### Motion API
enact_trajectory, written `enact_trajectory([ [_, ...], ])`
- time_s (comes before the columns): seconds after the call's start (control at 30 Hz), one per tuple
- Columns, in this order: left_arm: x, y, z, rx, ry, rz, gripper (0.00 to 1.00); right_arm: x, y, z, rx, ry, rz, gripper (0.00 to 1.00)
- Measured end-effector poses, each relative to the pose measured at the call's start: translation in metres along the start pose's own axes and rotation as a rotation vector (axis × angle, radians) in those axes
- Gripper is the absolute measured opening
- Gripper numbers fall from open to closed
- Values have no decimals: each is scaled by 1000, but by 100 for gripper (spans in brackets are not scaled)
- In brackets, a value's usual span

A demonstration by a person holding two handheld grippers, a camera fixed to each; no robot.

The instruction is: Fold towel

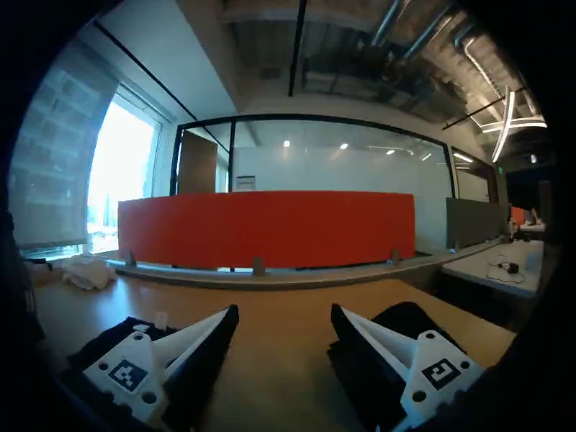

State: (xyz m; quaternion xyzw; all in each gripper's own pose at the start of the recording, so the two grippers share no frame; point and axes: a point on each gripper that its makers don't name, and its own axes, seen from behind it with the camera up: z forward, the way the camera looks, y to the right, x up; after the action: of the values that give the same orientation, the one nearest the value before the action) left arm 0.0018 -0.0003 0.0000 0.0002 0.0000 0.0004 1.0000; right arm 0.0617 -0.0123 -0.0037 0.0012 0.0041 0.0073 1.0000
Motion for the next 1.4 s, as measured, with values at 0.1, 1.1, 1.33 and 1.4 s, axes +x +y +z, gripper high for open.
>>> enact_trajectory([
  [0.1,19,-2,0,4,0,8,94,24,-5,1,0,-8,-9,100],
  [1.1,114,23,-4,-169,-133,93,94,124,-65,-9,233,-129,-143,100],
  [1.33,114,41,-7,-290,-183,90,94,120,-91,-17,381,-185,-201,100],
  [1.4,112,46,-7,-323,-197,90,94,118,-95,-19,411,-200,-214,100],
])
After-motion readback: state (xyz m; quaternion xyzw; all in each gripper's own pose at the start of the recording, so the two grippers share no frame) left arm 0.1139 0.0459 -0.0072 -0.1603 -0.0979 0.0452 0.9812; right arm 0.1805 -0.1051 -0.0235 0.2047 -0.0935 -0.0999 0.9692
